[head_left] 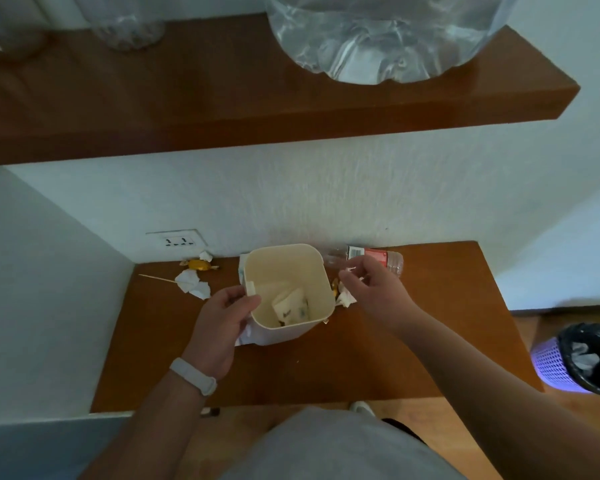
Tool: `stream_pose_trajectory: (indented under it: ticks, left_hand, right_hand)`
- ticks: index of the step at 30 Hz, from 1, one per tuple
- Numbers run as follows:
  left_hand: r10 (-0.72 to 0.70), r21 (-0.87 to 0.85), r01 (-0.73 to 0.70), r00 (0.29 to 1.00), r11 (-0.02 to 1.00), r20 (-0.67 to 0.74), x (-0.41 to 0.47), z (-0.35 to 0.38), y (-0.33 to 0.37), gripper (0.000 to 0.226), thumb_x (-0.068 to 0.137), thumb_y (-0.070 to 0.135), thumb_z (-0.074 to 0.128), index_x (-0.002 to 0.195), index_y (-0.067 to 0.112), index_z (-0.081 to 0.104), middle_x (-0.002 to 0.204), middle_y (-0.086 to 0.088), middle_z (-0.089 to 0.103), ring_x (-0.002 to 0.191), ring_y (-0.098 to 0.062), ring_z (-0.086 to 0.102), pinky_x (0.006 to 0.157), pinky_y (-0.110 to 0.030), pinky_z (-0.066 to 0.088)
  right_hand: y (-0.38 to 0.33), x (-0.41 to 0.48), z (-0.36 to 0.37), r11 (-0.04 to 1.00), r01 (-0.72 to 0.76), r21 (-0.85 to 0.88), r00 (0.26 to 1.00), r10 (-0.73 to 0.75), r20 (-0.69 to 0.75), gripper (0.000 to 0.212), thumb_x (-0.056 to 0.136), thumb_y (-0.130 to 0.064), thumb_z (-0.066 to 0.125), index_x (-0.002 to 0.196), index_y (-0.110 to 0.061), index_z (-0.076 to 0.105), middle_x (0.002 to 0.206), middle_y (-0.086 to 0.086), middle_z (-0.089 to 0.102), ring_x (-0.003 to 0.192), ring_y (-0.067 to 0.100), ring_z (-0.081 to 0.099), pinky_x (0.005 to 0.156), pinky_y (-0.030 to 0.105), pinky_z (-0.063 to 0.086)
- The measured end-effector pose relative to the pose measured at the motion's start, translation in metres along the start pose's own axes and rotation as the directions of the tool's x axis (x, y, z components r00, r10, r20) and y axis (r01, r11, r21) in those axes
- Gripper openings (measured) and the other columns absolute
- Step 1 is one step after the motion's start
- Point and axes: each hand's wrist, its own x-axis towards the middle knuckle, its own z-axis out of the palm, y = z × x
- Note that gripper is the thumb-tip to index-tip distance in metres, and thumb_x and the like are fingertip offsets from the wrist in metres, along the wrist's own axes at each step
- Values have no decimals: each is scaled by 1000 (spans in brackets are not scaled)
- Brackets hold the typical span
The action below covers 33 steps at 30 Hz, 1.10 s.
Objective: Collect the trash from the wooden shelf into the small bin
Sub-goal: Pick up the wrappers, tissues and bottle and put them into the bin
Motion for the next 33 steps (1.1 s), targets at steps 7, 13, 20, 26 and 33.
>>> stream_pose_trajectory:
  ticks: [7, 13, 20, 26, 33]
  left_hand:
    - [-28, -74, 21, 995, 997, -97, -10, -7, -3, 22, 91, 6, 64, 112, 2, 67, 112, -18, 72, 103, -32, 71, 92, -50, 55]
    - [-42, -89, 26, 982, 996, -182, -22, -7, -9, 19, 89, 7, 66, 108, 4, 68, 100, -10, 76, 93, -27, 74, 84, -44, 58]
    - [-57, -124, 29, 972, 992, -227, -31, -6, -11, 23, 90, 6, 65, 113, 3, 65, 106, -14, 74, 92, -25, 75, 73, -33, 59]
    - [-60, -148, 24, 968, 989, -245, -33, -3, -15, 22, 89, 6, 66, 111, 4, 67, 105, -13, 74, 92, -23, 75, 74, -33, 57]
    - [-35, -133, 5, 974, 991, -224, -33, -3, -15, 21, 89, 6, 66, 110, 5, 68, 102, -11, 76, 93, -24, 75, 75, -34, 57]
  right_hand:
    - [83, 38, 9, 908, -24, -419, 984, 96, 153, 49, 91, -35, 62, 136, -20, 50, 133, 3, 53, 106, 18, 57, 86, 35, 51]
    - [112, 54, 25, 845, 48, -532, 978, 68, 195, 62, 88, -42, 62, 142, -23, 39, 139, 7, 46, 120, 29, 49, 92, 45, 51]
    - [118, 64, 38, 721, 137, -680, 965, 57, 255, 59, 89, -42, 60, 141, -20, 41, 140, 7, 42, 124, 27, 43, 92, 43, 49]
    - [117, 62, 36, 754, 153, -639, 951, 64, 303, 36, 93, -32, 55, 127, -20, 54, 121, 4, 56, 105, 21, 53, 83, 39, 51]
    - [113, 46, 26, 825, 113, -554, 970, 29, 240, 17, 92, -31, 57, 107, -23, 61, 96, -4, 58, 84, 12, 56, 74, 35, 54]
